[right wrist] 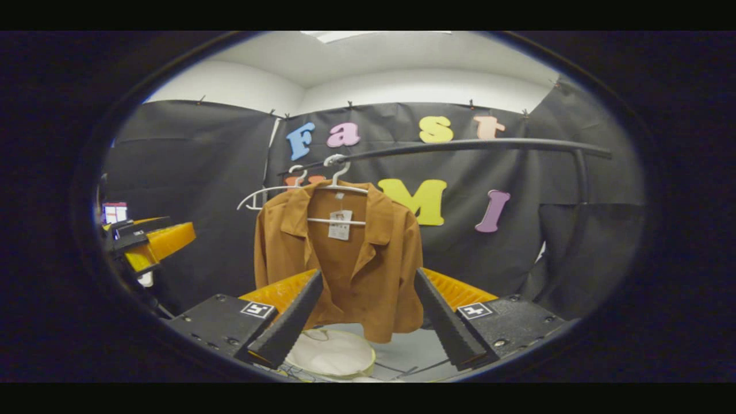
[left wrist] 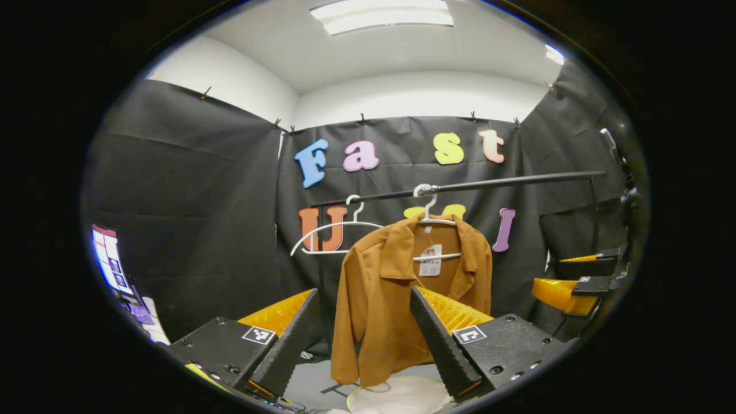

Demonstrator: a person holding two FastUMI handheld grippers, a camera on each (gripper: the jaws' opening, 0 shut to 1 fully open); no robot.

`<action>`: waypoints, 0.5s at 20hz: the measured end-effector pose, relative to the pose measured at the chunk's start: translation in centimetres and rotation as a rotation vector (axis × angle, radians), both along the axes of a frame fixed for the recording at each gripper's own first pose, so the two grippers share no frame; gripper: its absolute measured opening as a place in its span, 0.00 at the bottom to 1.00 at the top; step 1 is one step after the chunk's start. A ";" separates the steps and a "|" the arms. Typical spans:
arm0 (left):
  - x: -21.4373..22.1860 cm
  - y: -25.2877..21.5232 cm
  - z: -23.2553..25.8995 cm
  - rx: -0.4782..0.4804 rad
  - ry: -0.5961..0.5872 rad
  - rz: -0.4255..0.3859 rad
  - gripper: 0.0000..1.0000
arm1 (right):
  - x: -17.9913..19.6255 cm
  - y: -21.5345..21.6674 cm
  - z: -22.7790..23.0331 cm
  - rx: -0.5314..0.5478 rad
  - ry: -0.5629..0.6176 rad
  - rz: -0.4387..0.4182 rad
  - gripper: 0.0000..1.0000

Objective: Grasp the clothes on the hanger with both hands and then place them into the laundry hamper below.

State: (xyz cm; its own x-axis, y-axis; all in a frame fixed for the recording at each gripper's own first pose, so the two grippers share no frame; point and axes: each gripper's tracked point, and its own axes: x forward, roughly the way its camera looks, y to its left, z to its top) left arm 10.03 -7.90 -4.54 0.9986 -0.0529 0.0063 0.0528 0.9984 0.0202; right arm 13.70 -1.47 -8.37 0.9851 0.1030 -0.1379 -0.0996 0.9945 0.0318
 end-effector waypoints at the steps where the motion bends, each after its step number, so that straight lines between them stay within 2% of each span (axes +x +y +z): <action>1: 1.2 -0.9 -0.8 0.011 0.006 -0.006 1.00 | 1.6 -0.1 -0.5 0.007 0.008 0.007 1.00; 2: 2.6 -1.9 -1.4 0.009 0.010 -0.016 0.96 | 3.3 -0.2 -1.2 0.008 0.019 0.015 0.97; 5: 6.7 -4.7 -3.4 -0.031 0.037 -0.049 0.97 | 8.8 -0.3 -2.6 0.009 0.037 0.033 1.00; 9: 12.5 -6.5 -5.2 -0.045 0.075 -0.031 1.00 | 15.9 -0.1 -3.8 0.028 0.053 0.051 1.00; 10: 13.9 -7.0 -5.5 -0.050 0.087 -0.029 1.00 | 17.3 -0.1 -3.9 0.032 0.054 0.055 0.97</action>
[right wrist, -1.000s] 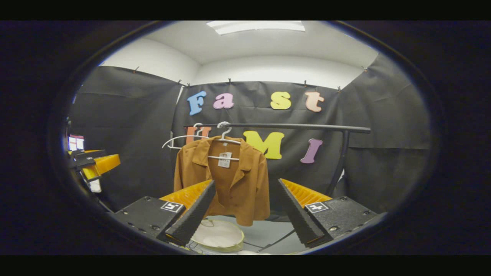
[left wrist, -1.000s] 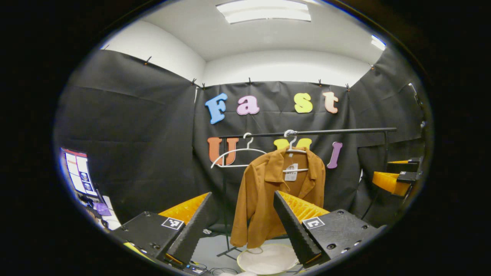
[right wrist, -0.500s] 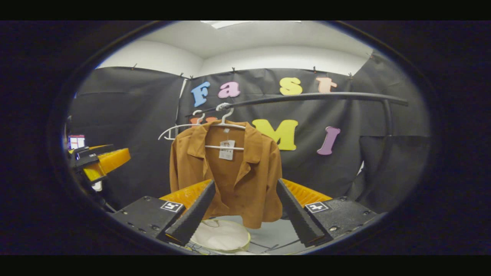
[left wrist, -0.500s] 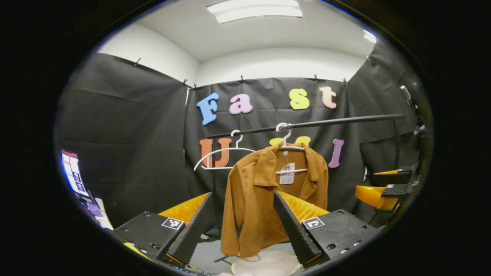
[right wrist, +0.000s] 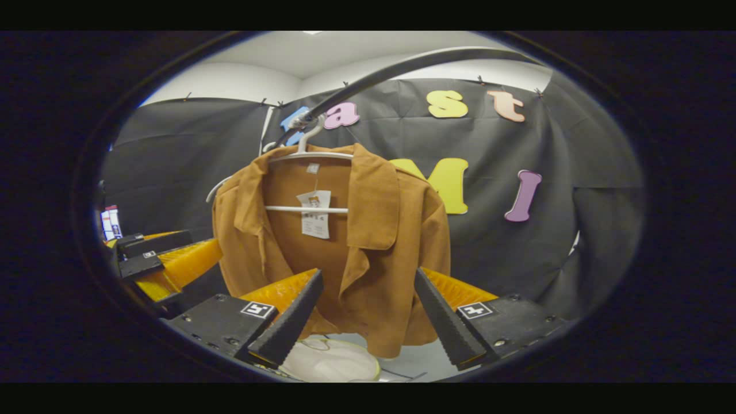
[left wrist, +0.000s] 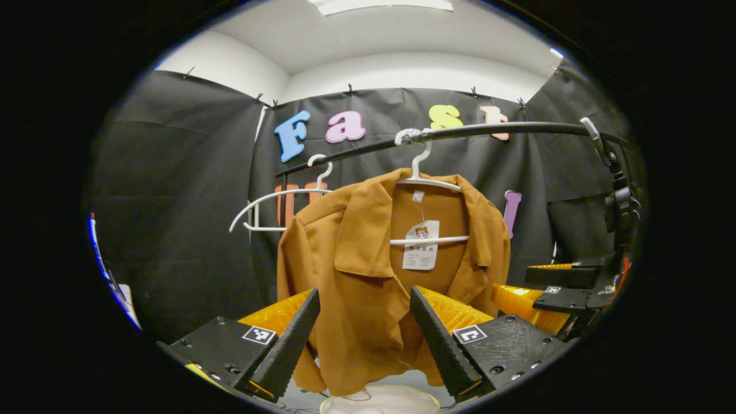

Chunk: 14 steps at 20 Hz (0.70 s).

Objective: Grasp the clothes on the hanger with both hands and then place them into the laundry hamper below.

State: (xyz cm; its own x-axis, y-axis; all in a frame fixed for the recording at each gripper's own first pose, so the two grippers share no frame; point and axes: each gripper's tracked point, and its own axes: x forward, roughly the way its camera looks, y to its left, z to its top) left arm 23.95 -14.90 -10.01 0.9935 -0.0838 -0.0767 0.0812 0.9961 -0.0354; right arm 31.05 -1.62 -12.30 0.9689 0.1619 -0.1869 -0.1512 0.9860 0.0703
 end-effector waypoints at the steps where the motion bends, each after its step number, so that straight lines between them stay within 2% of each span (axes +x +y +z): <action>1: 1.6 -0.3 -0.1 -0.003 -0.002 0.003 0.96 | 1.6 0.0 -0.2 0.000 0.002 0.000 1.00; 4: 5.7 -0.4 -0.5 0.004 -0.014 0.036 1.00 | 5.0 0.3 -0.6 0.020 0.022 0.005 1.00; 5: 6.8 -0.1 -0.6 0.008 -0.018 0.056 0.96 | 6.1 0.3 -0.6 0.026 0.021 0.002 1.00; 9: 8.9 1.1 -1.2 -0.010 -0.014 0.113 0.95 | 8.7 0.6 -1.1 0.031 0.014 -0.002 1.00; 12: 9.2 1.8 -1.5 0.025 -0.012 0.139 0.95 | 9.4 0.2 -1.2 0.036 0.009 0.020 0.88; 13: 9.2 2.1 -1.6 0.044 -0.011 0.151 0.88 | 9.8 0.0 -1.4 0.038 0.010 0.029 0.83; 14: 9.2 2.7 -1.7 0.062 -0.009 0.176 0.81 | 9.8 -0.1 -1.4 0.045 0.006 0.044 0.70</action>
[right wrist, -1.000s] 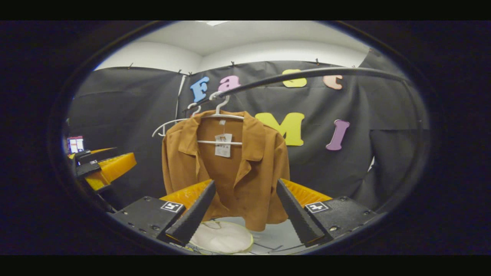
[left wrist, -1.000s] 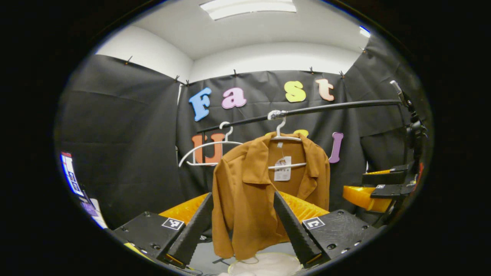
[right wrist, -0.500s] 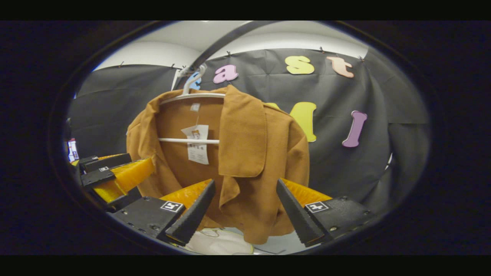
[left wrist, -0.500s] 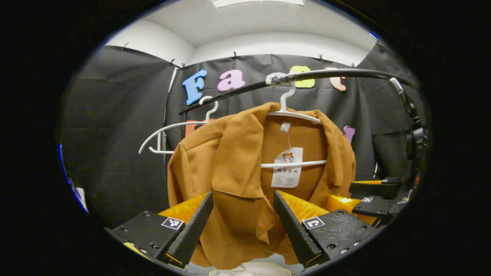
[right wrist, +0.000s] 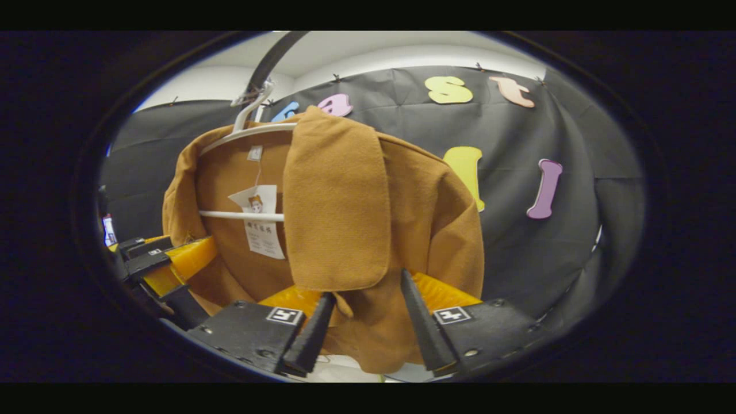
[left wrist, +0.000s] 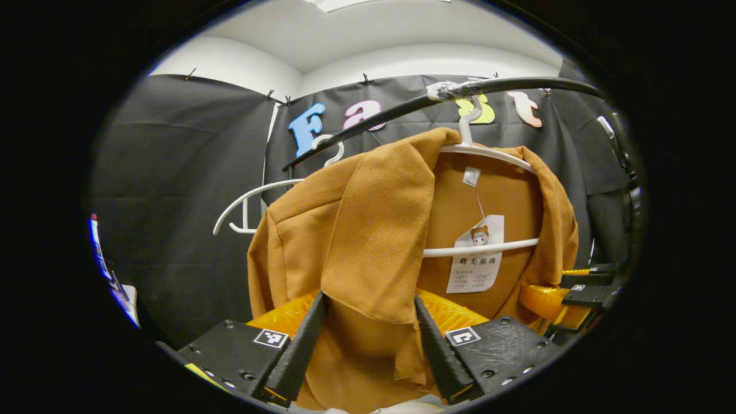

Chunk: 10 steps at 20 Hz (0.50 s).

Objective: Grasp the clothes on the hanger with both hands and then place them into the laundry hamper below.

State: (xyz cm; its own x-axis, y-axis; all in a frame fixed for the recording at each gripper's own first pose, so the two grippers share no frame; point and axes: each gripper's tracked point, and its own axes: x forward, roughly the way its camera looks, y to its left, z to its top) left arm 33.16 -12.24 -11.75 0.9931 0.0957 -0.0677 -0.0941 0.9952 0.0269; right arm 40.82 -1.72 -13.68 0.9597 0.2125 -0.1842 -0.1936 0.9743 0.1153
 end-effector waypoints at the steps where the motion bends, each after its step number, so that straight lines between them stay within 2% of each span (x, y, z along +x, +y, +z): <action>1: 0.1 -0.1 0.1 -0.002 -0.005 0.001 0.74 | 0.1 -0.1 0.1 0.003 0.000 0.006 0.63; 2: 0.2 -0.3 -0.1 -0.011 0.004 -0.002 0.67 | 0.2 -0.4 0.1 0.008 -0.004 0.010 0.49; 3: 0.1 -0.6 -0.6 -0.019 0.025 -0.018 0.62 | 0.3 -0.6 0.2 0.012 -0.007 0.017 0.42; 4: 0.2 -0.6 -0.7 -0.024 0.042 -0.017 0.65 | 0.1 -0.8 0.2 0.019 -0.006 0.028 0.29; 6: 0.2 -0.5 -1.4 -0.015 0.070 -0.023 0.29 | 0.1 -0.7 0.0 0.045 0.006 0.067 0.14; 8: 0.3 0.0 -2.3 0.003 0.102 -0.006 0.27 | -0.1 -0.5 -0.2 0.088 0.029 0.121 0.09; 9: -0.1 0.0 -2.0 -0.006 0.108 -0.009 0.04 | -0.2 -0.5 -0.2 0.114 0.041 0.140 0.08; 10: -0.2 -0.2 -2.1 -0.025 0.114 -0.024 0.06 | -0.6 -0.6 -0.3 0.135 0.049 0.163 0.07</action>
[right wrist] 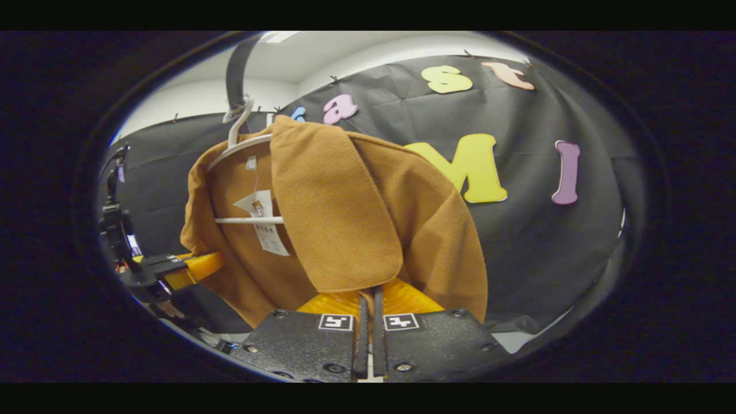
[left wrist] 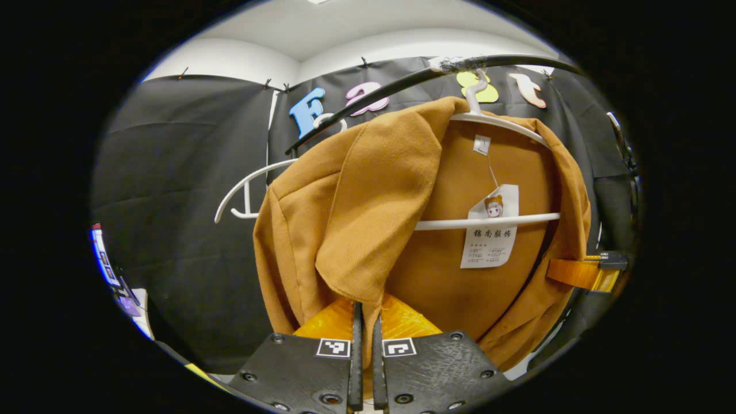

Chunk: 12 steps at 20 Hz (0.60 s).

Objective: Grasp the clothes on the hanger with both hands and then place them into the laundry hamper below.

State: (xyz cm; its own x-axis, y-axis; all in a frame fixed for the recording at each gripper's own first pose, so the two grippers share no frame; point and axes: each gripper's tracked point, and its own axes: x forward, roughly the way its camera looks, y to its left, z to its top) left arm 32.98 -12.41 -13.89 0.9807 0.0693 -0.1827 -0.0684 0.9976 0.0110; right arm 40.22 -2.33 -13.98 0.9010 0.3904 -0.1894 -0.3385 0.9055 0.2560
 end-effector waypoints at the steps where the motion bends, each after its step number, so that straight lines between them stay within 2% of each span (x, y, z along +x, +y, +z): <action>1: -0.3 0.0 -0.1 -0.012 0.008 -0.012 0.07 | -0.3 0.0 0.1 0.023 0.010 0.022 0.06; 3: -0.6 0.9 0.3 -0.009 0.003 -0.002 0.00 | -0.9 -0.1 -0.2 0.065 0.039 0.059 0.05; 6: -1.4 1.0 0.5 -0.054 0.007 -0.025 0.00 | -1.6 -0.5 0.1 0.115 0.065 0.106 0.04; 8: -1.8 1.6 0.9 -0.043 0.007 -0.023 0.04 | -2.2 -0.3 0.4 0.185 0.087 0.152 0.04; 9: -2.0 1.8 1.3 -0.030 0.001 -0.024 0.00 | -2.4 -0.4 0.8 0.227 0.094 0.167 0.05; 12: -3.0 2.4 2.8 -0.017 -0.022 -0.040 0.00 | -4.2 -1.2 2.9 0.314 0.048 0.209 0.04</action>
State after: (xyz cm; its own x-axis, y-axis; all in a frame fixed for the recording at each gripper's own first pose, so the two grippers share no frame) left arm 30.02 -10.04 -11.10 0.9865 0.0265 -0.1617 -0.0280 0.9996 -0.0075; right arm 36.04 -3.56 -11.09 0.7887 0.6106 -0.0711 -0.4889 0.6931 0.5298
